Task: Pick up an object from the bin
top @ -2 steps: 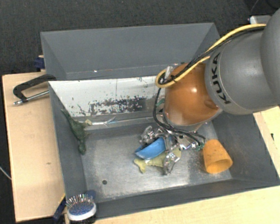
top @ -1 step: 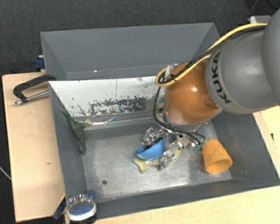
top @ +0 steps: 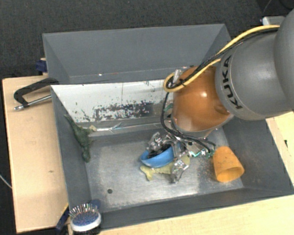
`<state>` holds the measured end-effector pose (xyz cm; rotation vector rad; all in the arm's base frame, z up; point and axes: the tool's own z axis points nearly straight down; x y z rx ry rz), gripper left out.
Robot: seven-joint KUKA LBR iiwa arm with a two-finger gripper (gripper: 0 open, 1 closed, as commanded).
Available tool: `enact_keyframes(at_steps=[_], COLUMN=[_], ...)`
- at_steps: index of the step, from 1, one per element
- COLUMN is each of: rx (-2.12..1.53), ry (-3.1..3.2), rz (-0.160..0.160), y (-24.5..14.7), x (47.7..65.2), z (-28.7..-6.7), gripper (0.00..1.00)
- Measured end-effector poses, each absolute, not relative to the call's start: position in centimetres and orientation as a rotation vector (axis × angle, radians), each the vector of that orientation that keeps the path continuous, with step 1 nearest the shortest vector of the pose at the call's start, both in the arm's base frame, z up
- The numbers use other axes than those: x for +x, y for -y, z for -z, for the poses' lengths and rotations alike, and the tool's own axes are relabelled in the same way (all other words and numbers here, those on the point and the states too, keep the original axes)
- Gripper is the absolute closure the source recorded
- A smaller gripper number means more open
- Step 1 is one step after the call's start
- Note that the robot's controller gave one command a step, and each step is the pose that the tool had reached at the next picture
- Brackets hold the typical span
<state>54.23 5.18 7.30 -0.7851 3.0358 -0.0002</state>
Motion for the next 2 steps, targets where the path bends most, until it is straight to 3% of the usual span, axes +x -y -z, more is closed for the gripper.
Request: enact_keyframes(at_steps=[1, 2], rx=[-0.784, -1.134], ry=[-3.028, -2.916], rz=[0.000, 0.006], y=[-5.3, -2.2], x=[54.4, 57.0], z=[-7.6, -22.1], gripper=[1.00, 1.00])
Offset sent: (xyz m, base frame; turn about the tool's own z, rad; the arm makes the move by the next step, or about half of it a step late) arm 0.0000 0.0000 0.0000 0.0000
